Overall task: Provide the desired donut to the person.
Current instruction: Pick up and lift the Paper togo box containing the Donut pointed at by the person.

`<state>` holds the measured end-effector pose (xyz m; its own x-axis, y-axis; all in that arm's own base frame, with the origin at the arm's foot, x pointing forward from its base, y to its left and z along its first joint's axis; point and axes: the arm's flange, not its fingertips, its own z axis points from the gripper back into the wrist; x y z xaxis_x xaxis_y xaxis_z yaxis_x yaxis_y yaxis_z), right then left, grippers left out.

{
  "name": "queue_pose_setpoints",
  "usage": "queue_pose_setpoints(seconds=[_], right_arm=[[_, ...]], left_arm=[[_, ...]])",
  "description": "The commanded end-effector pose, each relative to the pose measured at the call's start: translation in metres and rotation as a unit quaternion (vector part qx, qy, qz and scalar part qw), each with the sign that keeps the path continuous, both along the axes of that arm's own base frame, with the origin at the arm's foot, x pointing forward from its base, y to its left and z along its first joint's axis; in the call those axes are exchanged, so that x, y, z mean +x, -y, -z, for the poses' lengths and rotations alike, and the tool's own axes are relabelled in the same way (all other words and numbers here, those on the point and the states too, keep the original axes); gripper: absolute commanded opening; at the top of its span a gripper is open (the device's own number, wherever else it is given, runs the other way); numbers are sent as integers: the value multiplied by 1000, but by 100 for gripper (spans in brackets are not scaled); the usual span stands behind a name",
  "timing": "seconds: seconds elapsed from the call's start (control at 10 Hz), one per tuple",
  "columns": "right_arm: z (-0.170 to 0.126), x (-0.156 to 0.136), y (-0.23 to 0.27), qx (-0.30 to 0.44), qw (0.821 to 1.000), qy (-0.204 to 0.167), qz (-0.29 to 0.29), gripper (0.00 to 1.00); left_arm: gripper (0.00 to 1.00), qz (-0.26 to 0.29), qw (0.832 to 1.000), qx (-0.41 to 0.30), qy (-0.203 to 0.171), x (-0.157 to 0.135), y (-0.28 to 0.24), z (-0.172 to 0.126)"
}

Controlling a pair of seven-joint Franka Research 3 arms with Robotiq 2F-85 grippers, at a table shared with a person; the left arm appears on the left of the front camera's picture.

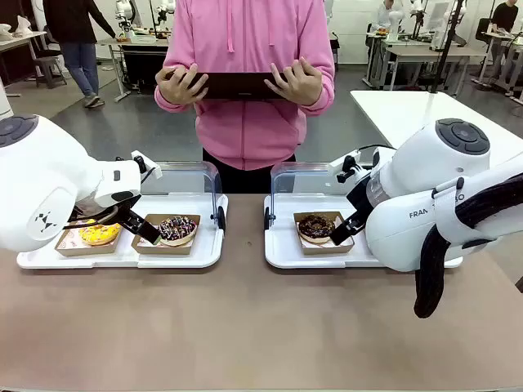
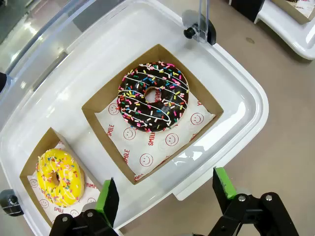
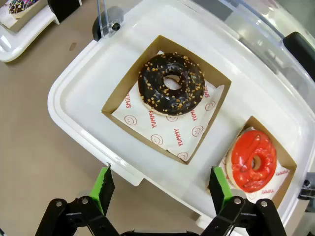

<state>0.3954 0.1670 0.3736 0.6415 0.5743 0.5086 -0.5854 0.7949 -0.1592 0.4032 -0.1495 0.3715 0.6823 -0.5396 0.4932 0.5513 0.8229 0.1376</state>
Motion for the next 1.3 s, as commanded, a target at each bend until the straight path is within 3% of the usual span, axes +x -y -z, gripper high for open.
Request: queue_pose_setpoints(seconds=[0.0, 1.2], right_arm=[[0, 0, 0, 0, 1000, 0, 0, 100], [0, 0, 0, 0, 1000, 0, 0, 100]], left_arm=[[100, 0, 1000, 0, 0, 0, 0, 0], [100, 0, 1000, 0, 0, 0, 0, 0]])
